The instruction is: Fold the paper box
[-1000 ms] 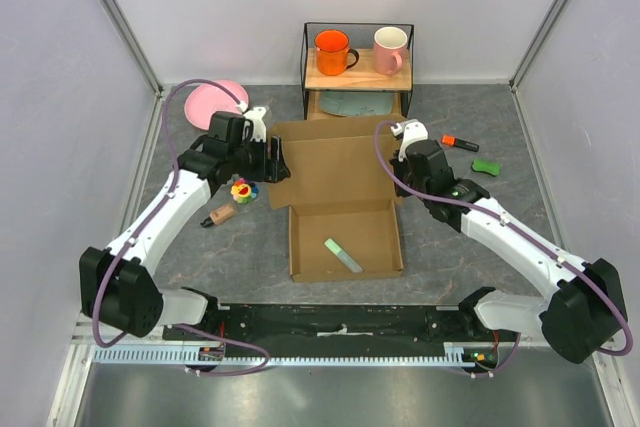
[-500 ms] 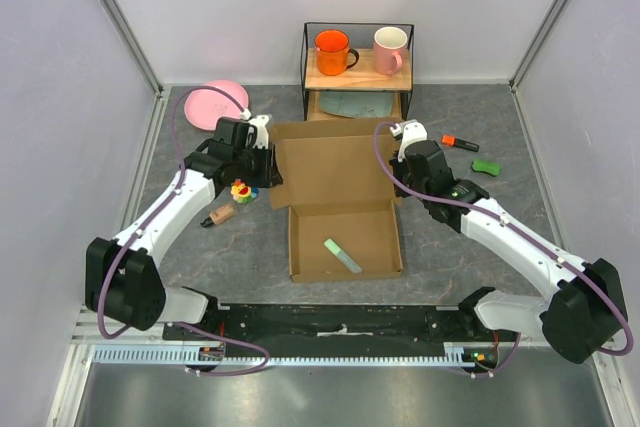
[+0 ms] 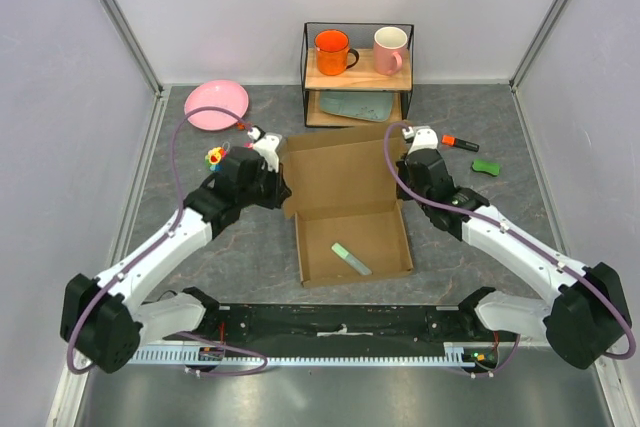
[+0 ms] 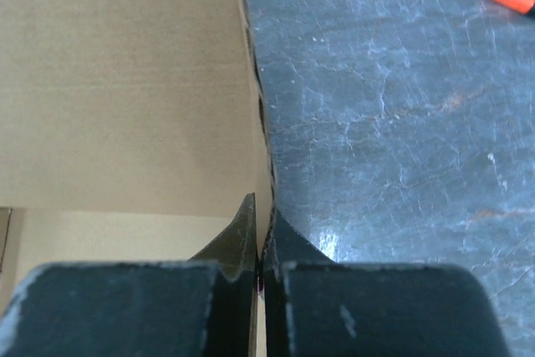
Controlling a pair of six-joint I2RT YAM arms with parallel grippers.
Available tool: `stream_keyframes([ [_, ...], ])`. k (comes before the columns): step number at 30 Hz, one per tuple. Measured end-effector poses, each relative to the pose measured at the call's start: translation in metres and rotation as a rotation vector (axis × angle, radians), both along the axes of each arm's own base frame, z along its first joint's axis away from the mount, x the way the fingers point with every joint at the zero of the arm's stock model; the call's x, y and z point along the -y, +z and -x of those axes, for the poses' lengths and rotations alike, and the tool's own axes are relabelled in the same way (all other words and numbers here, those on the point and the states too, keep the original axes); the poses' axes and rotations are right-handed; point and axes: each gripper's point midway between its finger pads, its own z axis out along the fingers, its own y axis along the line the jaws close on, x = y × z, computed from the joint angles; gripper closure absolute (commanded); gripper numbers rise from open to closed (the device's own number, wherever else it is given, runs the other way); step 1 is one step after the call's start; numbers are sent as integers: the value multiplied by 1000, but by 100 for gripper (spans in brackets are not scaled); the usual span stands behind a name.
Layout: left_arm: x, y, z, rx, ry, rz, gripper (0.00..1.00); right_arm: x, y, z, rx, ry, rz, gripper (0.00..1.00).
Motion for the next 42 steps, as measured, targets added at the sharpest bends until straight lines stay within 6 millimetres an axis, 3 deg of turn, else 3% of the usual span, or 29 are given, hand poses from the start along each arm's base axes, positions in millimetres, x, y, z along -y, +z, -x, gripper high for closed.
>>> stream_keyframes([
  [4, 6, -3, 12, 109, 39, 23, 98, 3, -5, 6, 34, -67, -51, 100],
  [17, -11, 0, -6, 428, 309, 238, 98, -13, 2, 22, 180, -112, -243, 100],
  [25, -9, 43, -24, 586, 390, 368, 98, -19, 31, 10, 303, -149, -327, 100],
  [28, -7, 51, -27, 626, 400, 398, 98, -19, 31, 5, 328, -174, -345, 100],
  [31, -7, 42, -24, 637, 400, 401, 98, -19, 18, 3, 319, -186, -343, 100],
  [36, -13, 4, -14, 607, 395, 363, 98, -20, -10, 9, 284, -184, -328, 100],
  [42, -18, -4, -7, 617, 400, 402, 98, -22, -11, 12, 303, -191, -389, 100],
])
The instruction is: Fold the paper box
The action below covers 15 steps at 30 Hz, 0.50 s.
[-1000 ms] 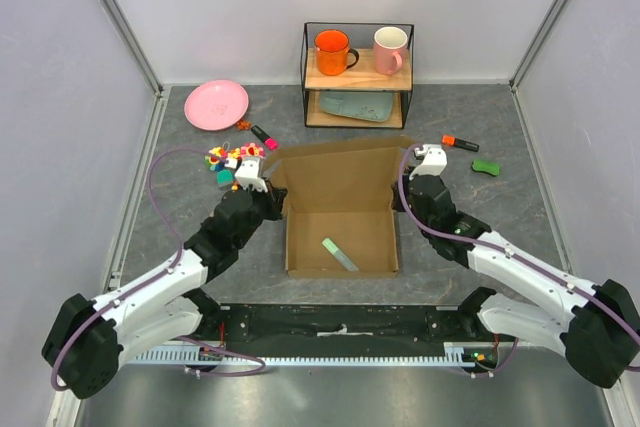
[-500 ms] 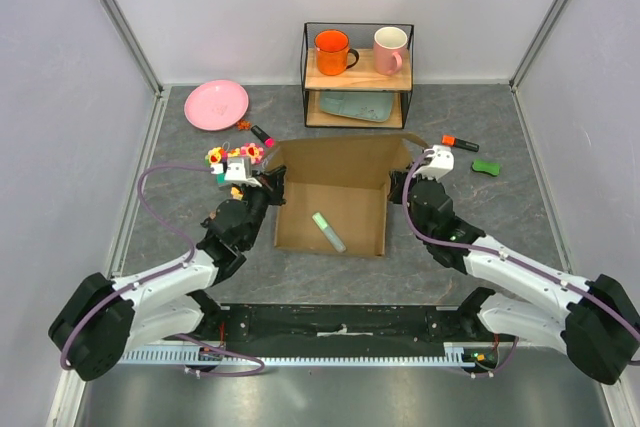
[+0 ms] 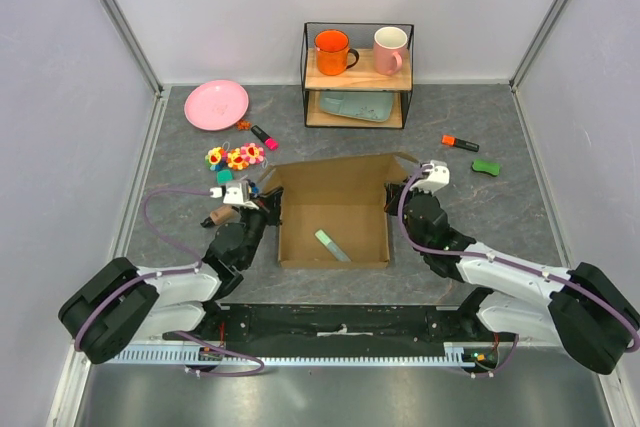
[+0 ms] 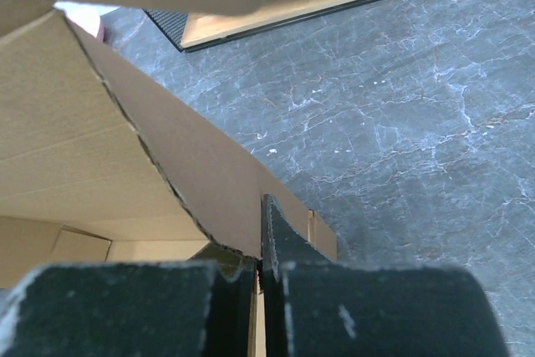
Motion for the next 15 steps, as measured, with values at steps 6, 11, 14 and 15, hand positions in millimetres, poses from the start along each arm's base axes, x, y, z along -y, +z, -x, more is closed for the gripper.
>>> stream_keyframes([
  [6, -3, -3, 7, 6, -7, 38, 98, -2, -1, 3, 6, -10, -66, 100],
  [11, -3, -2, 8, 9, -6, 41, 98, -7, -2, 5, -20, -28, -144, 100],
  [14, -5, -2, 7, 9, 2, 42, 98, -9, -2, 7, -30, -45, -188, 100],
  [15, -5, -2, 7, 9, 7, 43, 98, -10, -2, 8, -32, -49, -197, 100],
])
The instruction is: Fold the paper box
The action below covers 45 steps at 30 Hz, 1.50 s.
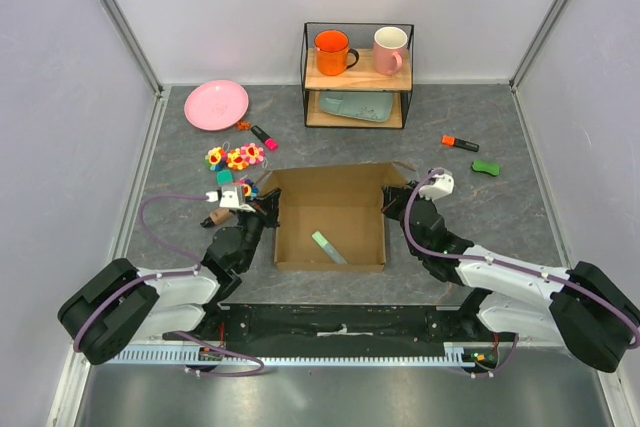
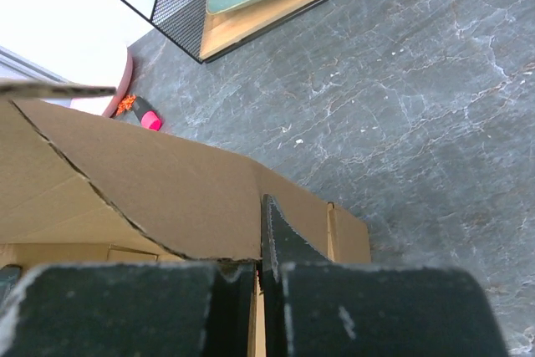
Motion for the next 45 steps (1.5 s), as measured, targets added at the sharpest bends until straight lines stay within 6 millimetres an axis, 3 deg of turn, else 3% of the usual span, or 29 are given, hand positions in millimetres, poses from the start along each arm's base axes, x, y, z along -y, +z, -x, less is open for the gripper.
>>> stream_keyframes([
  [12, -3, 0, 1, -4, 8, 30, 98, -1, -8, 15, 19, -33, -90, 100],
  [21, -1, 12, 6, 10, -8, 88, 98, 3, -13, 26, 40, -41, -152, 100],
  [45, -9, -1, 13, -132, 33, 268, 98, -10, -13, 28, 21, -115, -161, 100],
])
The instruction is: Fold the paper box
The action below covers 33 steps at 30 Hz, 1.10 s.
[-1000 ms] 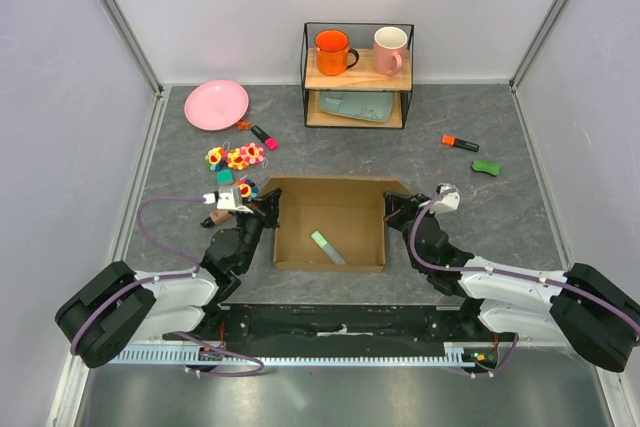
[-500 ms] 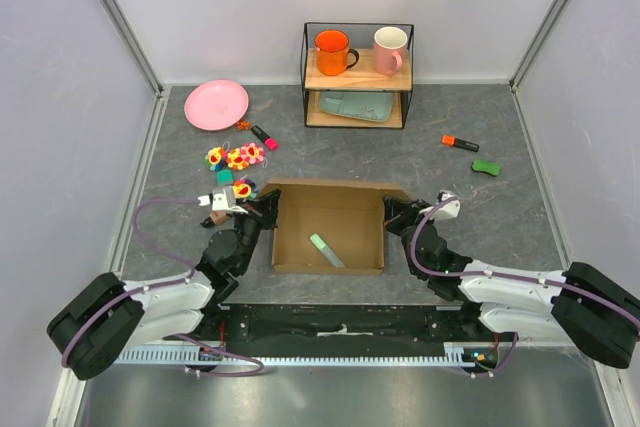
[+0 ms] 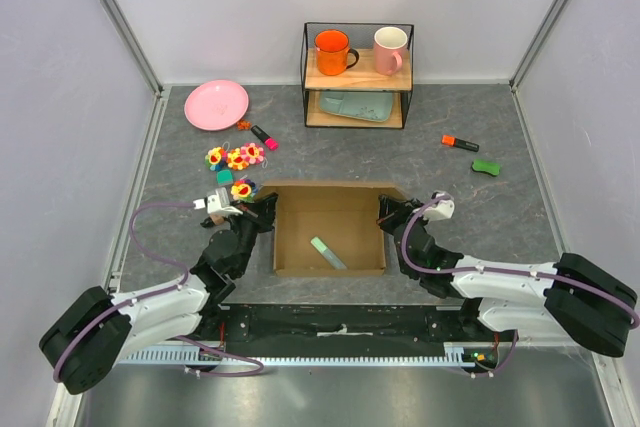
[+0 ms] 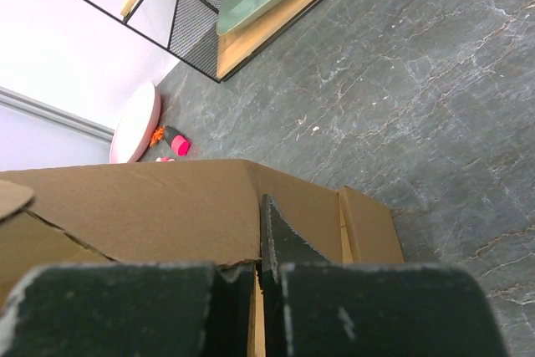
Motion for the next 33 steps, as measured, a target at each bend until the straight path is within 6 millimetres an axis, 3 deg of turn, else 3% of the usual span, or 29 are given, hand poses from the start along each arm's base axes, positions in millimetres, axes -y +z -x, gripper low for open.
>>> stream_keyframes([
  [11, 0, -2, 5, -64, -2, 125, 98, 1, -4, 3, 8, -10, -48, 100],
  [33, 2, -5, -1, -155, 29, 260, 98, -1, -1, 9, -10, -19, 80, 100],
])
